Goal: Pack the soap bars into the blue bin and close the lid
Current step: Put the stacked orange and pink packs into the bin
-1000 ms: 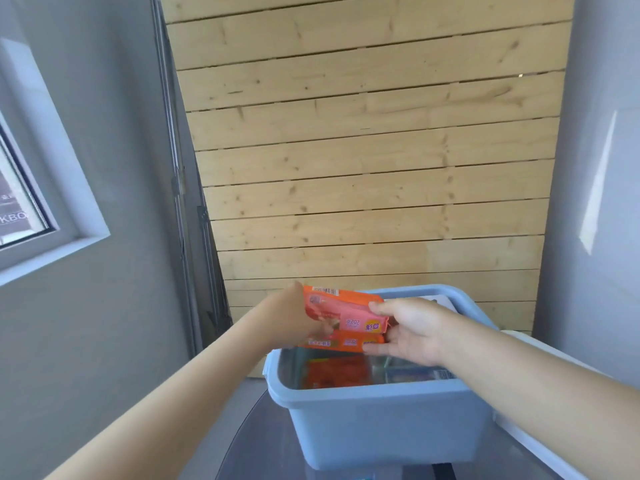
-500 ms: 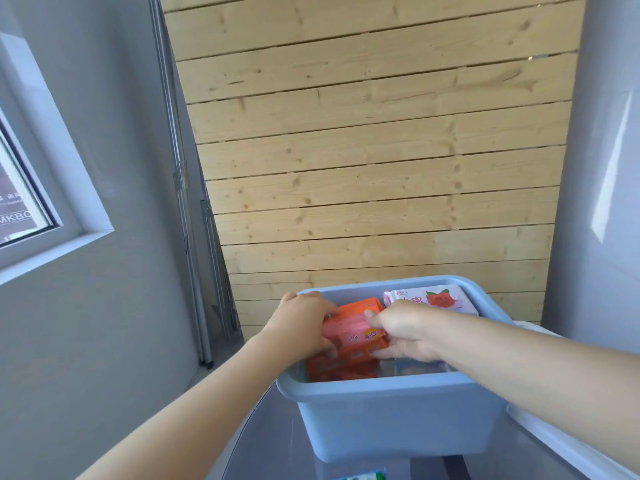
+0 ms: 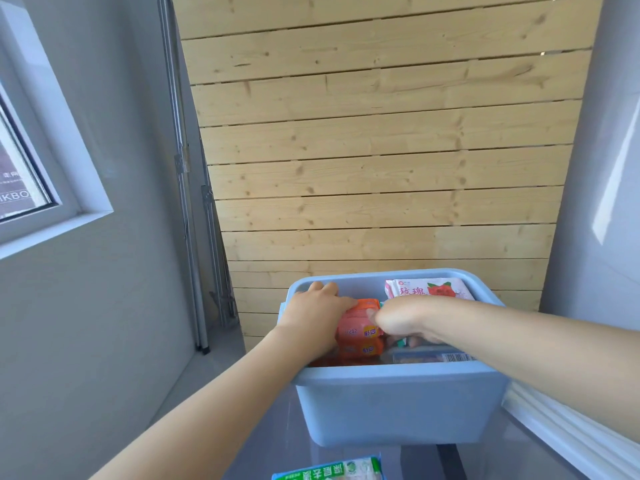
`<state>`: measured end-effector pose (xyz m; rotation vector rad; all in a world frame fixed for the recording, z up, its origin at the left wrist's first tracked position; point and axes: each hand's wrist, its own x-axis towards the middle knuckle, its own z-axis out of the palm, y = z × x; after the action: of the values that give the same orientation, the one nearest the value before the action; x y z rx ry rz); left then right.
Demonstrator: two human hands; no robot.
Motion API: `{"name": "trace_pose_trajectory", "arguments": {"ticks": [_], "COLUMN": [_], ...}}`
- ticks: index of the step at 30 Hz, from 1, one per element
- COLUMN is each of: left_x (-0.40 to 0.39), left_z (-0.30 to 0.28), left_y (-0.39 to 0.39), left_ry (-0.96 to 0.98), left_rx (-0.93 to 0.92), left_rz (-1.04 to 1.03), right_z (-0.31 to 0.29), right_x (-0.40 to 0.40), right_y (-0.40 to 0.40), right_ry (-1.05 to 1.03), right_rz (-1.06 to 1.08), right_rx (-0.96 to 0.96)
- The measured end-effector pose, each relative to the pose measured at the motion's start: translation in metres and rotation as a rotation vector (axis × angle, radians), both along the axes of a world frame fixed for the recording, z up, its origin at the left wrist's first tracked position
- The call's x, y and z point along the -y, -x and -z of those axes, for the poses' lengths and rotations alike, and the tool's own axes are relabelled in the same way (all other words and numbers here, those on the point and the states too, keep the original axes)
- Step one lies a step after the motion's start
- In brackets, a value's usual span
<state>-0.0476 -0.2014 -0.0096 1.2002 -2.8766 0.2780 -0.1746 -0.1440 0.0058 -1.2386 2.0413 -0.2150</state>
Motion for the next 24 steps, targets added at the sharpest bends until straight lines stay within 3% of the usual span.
{"name": "trace_pose_trajectory", "arguments": {"ticks": [2, 6, 10, 13, 19, 24], "left_x": [0.001, 0.005, 0.008, 0.008, 0.010, 0.009], "left_z": [-0.001, -0.002, -0.001, 0.000, -0.001, 0.004], "left_y": [0.003, 0.005, 0.005, 0.006, 0.010, 0.002], "left_ry": [0.001, -0.007, 0.008, 0.002, 0.022, -0.050], "left_rx": [0.048, 0.154, 0.147, 0.161, 0.229, 0.162], "left_rz": [-0.015, -0.032, -0.016, -0.014, -0.013, -0.023], "right_z": [-0.002, -0.007, 0.000, 0.001, 0.001, 0.012], "right_x": [0.001, -0.004, -0.008, -0.008, 0.006, -0.001], "right_y": [-0.008, -0.008, 0.002, 0.009, 0.015, 0.023], "right_ry": [0.049, 0.126, 0.334, 0.350, 0.332, 0.326], "right_rz": [-0.001, 0.054, -0.220, -0.429, -0.462, -0.448], "right_rx": [-0.104, -0.010, -0.369, -0.517, -0.560, -0.403]}}
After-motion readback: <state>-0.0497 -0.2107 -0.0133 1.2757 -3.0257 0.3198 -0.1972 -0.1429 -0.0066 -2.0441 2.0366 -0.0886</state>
